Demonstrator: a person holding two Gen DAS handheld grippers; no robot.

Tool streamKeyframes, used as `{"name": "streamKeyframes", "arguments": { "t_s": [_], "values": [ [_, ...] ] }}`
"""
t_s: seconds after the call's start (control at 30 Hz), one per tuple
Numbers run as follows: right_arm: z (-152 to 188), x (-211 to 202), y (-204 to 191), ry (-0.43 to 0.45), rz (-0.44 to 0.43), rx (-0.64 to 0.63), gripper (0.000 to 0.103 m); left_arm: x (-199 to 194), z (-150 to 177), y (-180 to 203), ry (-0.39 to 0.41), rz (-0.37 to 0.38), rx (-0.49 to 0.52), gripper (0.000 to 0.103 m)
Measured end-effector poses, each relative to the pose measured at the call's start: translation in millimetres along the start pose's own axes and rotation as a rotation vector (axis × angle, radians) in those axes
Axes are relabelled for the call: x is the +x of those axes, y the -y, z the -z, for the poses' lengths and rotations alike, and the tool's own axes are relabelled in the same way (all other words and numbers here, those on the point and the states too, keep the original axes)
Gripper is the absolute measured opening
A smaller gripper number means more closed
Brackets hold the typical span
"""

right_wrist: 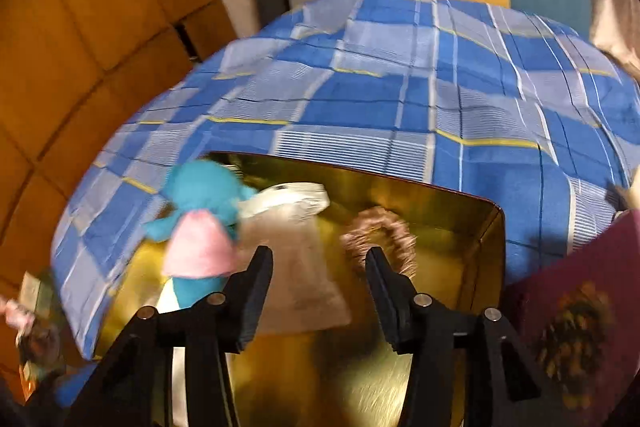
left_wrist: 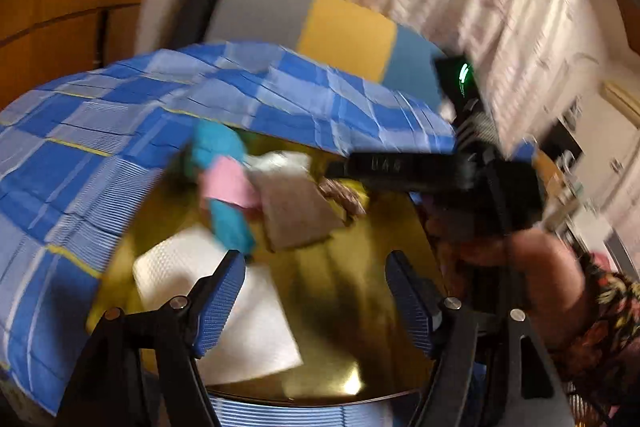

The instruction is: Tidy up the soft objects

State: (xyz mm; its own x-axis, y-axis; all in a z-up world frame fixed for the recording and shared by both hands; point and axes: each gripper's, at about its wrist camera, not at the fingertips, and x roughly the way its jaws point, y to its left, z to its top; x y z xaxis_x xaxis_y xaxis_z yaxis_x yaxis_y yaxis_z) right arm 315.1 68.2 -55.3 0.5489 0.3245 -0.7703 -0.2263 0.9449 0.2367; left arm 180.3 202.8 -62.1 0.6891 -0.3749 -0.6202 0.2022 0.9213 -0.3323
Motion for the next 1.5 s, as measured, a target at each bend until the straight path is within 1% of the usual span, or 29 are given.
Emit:
{"name": "streamKeyframes", "arguments": {
  "t_s": [0.03, 0.07, 0.13, 0.27, 0.37, 0.47, 0.53, 0.67, 0.8, 0.9, 1.0, 1.13, 1.3, 1.5],
  "values": [
    [2.3, -10.1, -4.1, 0.019, -0.004, -0.028, 0.053, 1.2, 0.3, 3.0, -0.008, -0.011, 0.009, 0.074],
    [5.0, -22.5, -8.3, 0.046, -0.003, -0.058, 0.056, 0.0, 1.3, 5.2, -0.002, -0.041, 0.022, 0.074],
    [8.9, -42.0, -12.9, 0.085, -0.009, -0.091, 0.059, -6.2, 3.2, 4.7, 0.023, -0.074, 0.023, 0.074],
    [15.1, -76.9, -14.8, 0.141, -0.049, -0.091, 0.061, -36.1, 3.9, -9.3, 0.120, -0.137, -0.066, 0.074],
    [23.9, -99.1, -13.7, 0.169, -0.071, -0.078, 0.062, -59.5, 9.6, -20.3, 0.190, -0.179, -0.172, 0.074],
    [35.1, -119.0, -8.6, 0.183, -0.093, -0.048, 0.062, -69.3, 20.3, -25.5, 0.207, -0.177, -0.257, 0.074],
    [45.7, -132.8, -3.8, 0.190, -0.114, -0.038, 0.063, -66.4, 28.0, -22.8, 0.192, -0.173, -0.272, 0.074],
    [70.4, -159.7, 5.5, 0.214, -0.110, -0.061, 0.064, -55.4, 39.8, -0.6, 0.149, -0.159, -0.227, 0.073],
    [97.3, -190.7, 22.5, 0.258, -0.078, -0.081, 0.066, -44.9, 47.8, 32.8, 0.116, -0.080, -0.144, 0.073],
    [114.5, -212.1, 41.0, 0.292, -0.045, -0.077, 0.069, -39.3, 54.0, 56.5, 0.093, -0.044, -0.081, 0.073],
    [128.5, -223.9, 62.3, 0.294, 0.004, -0.059, 0.071, -31.9, 63.1, 78.0, 0.056, -0.004, -0.038, 0.073],
    [148.1, -226.1, 101.5, 0.243, 0.063, 0.021, 0.071, -21.5, 76.8, 103.8, -0.004, 0.041, 0.021, 0.073],
    [174.3, -221.5, 161.9, 0.161, 0.134, 0.168, 0.071, -14.5, 95.8, 136.0, -0.053, 0.090, 0.089, 0.073],
    [206.6, -211.5, 223.4, 0.083, 0.226, 0.254, 0.071, -7.2, 118.6, 173.6, -0.103, 0.152, 0.151, 0.073]
  ]
}}
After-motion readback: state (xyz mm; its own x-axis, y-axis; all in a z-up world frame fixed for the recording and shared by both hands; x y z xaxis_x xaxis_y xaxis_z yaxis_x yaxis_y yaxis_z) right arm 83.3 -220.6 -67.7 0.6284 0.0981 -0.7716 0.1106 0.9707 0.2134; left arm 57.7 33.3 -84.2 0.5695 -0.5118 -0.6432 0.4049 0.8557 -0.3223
